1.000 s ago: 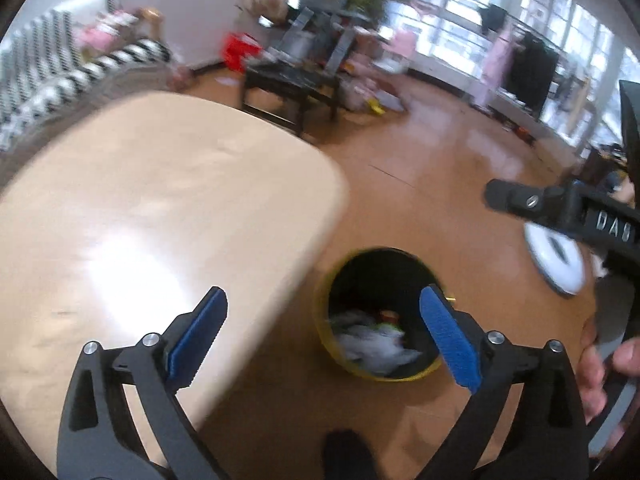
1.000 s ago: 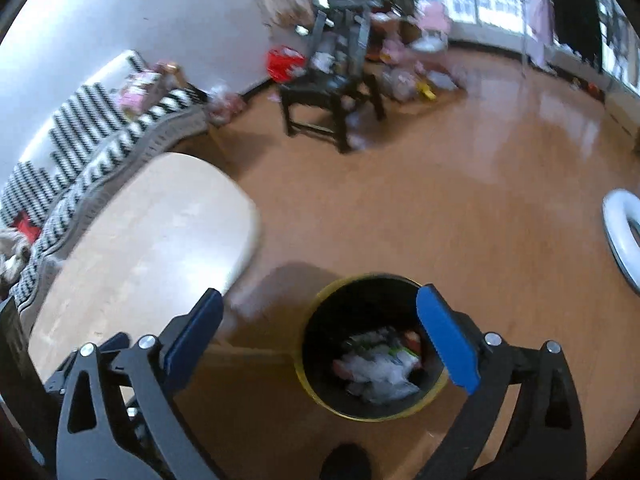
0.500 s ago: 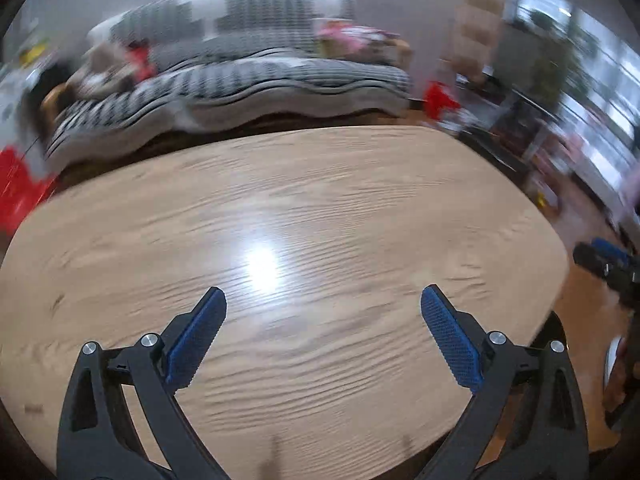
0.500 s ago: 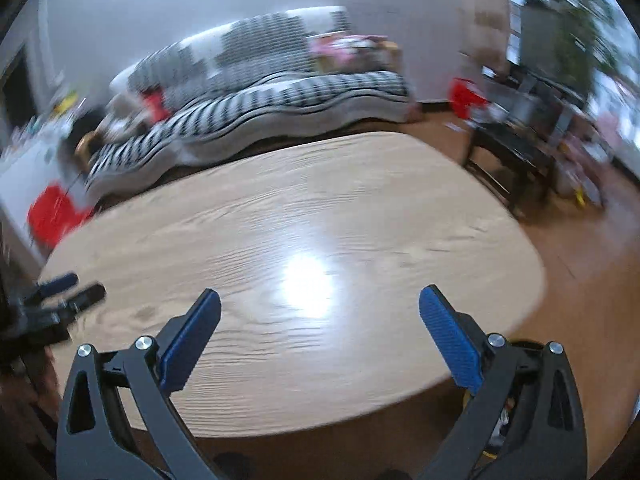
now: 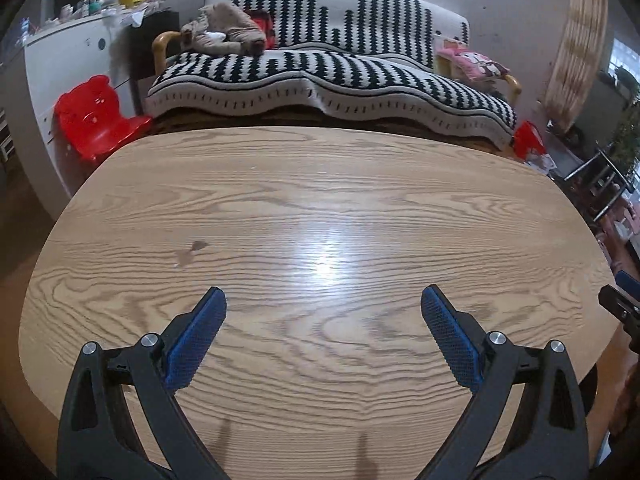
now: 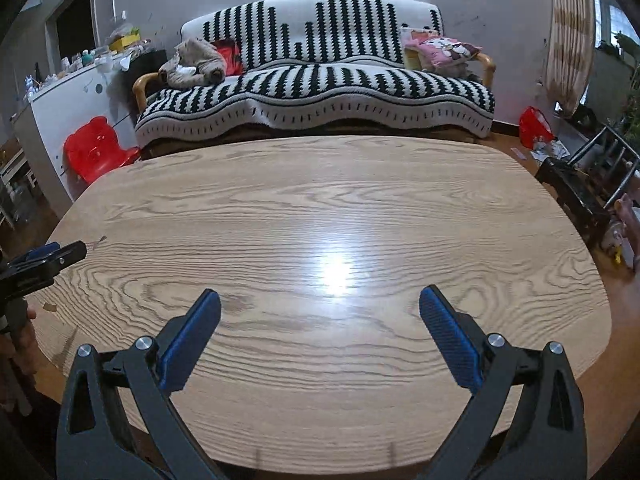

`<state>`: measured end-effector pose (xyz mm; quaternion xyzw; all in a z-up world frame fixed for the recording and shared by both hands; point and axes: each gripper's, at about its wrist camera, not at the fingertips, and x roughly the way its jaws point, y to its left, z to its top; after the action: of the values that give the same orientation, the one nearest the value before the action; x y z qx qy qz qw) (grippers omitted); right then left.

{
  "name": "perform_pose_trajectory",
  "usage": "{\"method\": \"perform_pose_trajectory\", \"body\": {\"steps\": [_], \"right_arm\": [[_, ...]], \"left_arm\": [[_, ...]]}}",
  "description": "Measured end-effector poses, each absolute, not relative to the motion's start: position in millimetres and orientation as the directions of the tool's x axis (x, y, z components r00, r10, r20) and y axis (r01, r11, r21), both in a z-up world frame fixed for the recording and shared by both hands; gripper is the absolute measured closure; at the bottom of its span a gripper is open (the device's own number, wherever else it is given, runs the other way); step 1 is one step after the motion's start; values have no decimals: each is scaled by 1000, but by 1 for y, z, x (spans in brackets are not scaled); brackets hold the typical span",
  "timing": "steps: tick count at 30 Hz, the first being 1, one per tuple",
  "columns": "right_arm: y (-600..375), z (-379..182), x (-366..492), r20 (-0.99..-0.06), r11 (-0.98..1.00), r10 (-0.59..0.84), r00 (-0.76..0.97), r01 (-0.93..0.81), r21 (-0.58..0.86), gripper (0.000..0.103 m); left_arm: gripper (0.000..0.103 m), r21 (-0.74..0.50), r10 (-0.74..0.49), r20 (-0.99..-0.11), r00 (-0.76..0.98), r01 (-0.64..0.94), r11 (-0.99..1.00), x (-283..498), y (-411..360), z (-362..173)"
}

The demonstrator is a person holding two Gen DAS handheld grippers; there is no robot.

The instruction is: Collect trash

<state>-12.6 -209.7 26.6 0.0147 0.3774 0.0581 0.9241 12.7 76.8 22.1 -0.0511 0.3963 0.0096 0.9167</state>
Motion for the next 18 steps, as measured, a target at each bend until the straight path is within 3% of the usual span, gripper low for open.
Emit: {"method": "perform_pose_trajectory", "body": {"steps": [18], "right_arm": [[-190, 22, -1, -704, 991, 127, 699, -118, 62, 7]], "left_arm": [[8, -67, -12, -737, 675, -55, 996, 17, 78, 17]]}}
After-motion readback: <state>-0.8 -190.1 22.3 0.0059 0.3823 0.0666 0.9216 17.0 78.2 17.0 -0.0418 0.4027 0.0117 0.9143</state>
